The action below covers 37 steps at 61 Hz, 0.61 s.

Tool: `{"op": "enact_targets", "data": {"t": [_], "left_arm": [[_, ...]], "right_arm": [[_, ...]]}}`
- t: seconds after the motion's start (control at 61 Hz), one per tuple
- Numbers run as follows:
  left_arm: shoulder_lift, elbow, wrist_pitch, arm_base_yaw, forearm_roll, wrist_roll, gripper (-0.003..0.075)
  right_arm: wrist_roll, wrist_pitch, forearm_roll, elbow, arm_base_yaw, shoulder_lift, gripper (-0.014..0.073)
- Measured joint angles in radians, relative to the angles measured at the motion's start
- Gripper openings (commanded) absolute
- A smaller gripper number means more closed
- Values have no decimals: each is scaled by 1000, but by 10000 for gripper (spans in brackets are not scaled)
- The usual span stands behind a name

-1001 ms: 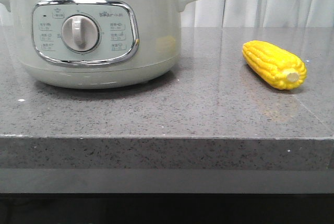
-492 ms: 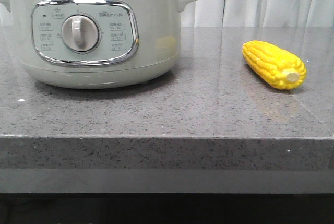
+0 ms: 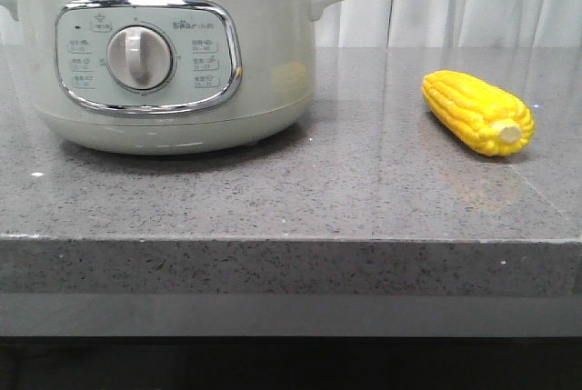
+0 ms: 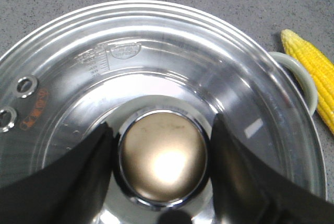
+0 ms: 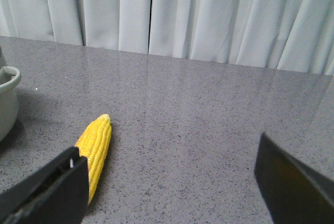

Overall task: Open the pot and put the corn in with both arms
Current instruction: 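Grasp the yellow corn cob with the right gripper and lift it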

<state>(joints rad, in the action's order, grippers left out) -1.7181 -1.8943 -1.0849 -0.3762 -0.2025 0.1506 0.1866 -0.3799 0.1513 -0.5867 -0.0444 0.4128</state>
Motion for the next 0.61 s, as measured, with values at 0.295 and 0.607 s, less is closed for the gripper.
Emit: {"op": "enact_targets", "data": {"t": [0.295,0.607], "left_arm": [[96,-37,-44,0,15,10,200],[347,210,-49,0,15,34,200]], "right_arm": [[0,0,0,0,0,0,654],[0,0,0,0,0,11,654]]}}
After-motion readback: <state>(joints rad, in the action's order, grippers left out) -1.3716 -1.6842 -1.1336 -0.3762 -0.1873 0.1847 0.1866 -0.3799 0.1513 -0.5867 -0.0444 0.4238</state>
